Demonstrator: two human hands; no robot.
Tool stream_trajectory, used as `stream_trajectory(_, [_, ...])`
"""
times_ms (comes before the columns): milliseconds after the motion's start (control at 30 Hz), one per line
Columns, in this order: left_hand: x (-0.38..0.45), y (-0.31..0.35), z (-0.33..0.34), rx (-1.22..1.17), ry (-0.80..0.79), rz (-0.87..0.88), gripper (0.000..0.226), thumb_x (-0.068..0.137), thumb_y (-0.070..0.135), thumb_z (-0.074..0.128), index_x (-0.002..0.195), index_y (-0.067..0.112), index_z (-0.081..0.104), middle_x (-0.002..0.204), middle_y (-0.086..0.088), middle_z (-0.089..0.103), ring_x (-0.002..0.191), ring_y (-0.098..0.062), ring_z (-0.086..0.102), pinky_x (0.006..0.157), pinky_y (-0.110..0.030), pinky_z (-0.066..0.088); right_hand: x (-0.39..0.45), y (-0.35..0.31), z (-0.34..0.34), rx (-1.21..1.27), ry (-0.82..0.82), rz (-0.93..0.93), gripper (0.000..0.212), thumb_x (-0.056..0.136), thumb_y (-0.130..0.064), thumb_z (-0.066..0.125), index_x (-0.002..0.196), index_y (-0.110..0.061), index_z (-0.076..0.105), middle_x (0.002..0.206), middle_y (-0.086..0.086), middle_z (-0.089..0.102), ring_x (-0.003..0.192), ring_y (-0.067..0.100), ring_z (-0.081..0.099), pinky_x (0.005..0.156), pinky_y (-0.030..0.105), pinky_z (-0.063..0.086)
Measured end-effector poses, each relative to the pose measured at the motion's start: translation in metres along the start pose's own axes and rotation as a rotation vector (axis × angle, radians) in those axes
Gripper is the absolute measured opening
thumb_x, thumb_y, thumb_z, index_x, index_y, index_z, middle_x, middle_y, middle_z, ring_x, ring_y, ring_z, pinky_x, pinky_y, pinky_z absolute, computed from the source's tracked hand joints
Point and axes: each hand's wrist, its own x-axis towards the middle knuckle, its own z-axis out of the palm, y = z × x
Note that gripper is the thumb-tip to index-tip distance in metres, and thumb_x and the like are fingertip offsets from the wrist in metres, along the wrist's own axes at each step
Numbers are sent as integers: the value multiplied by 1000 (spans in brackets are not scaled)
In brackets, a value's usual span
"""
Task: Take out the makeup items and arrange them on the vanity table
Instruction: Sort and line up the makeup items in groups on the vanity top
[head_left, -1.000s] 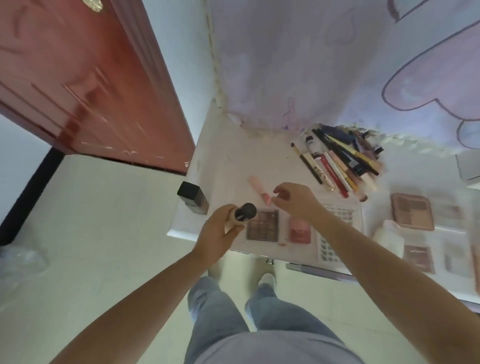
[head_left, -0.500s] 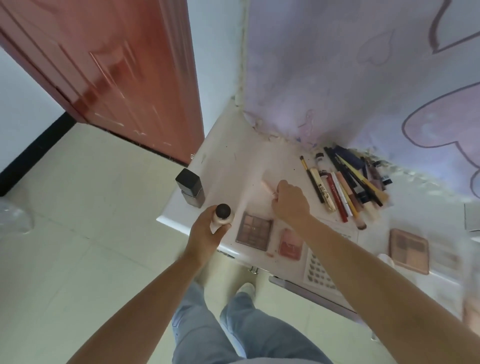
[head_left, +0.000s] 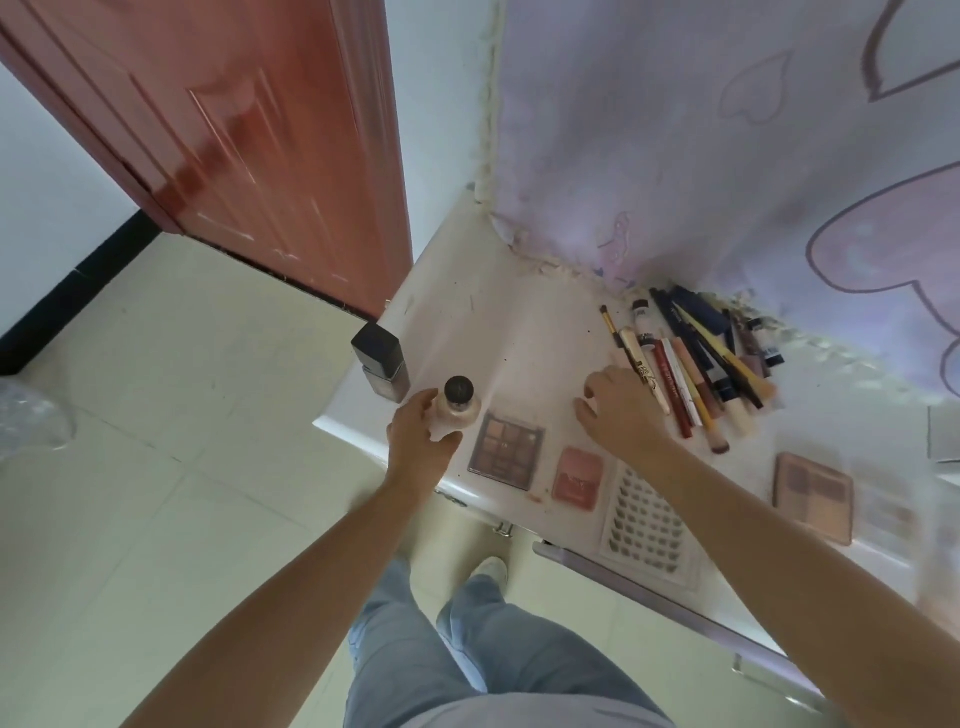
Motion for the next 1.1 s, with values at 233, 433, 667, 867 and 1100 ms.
stream_trajectory(233, [-19, 7, 24, -55, 179, -179, 79, 68, 25, 77, 133, 9, 34, 127, -11, 45, 119, -28, 41, 101, -45, 38, -36, -44, 41, 114, -165, -257, 70, 70, -46, 67, 126, -11, 45, 140, 8, 35, 129, 21, 29, 101, 33, 27])
stream_trajectory(433, [-7, 18, 32, 14, 278, -183, 45, 69, 32, 73, 99, 1, 57, 100, -15, 62, 95, -32, 57, 85, -46, 48, -40, -46, 50, 125, -89, -219, 59, 69, -35, 67, 119, -8, 50, 136, 11, 41, 124, 24, 36, 99, 33, 29])
stream_trajectory(667, [-6, 5, 26, 96, 261, -73, 40, 77, 13, 64, 114, 6, 52, 112, -11, 57, 104, -29, 51, 93, -45, 45, -42, -38, 52, 92, -103, -228, 62, 71, -41, 63, 124, -14, 45, 139, 4, 37, 128, 21, 31, 104, 33, 23])
stream_trajectory(867, [2, 10, 26, 43, 237, -51, 58, 74, 17, 71, 126, 8, 46, 125, -10, 53, 115, -30, 48, 100, -47, 40, -42, -36, 50, 104, -114, -246, 61, 73, -41, 61, 126, -16, 45, 141, 3, 35, 130, 18, 29, 105, 29, 18])
stream_trajectory(1100, [10, 10, 20, -1, 156, 19, 17, 77, 8, 63, 91, 16, 56, 85, 0, 61, 78, -22, 55, 71, -31, 46, -45, -31, 47, 110, -119, -238, 59, 76, -42, 60, 126, -16, 44, 141, 3, 35, 129, 18, 30, 106, 28, 18])
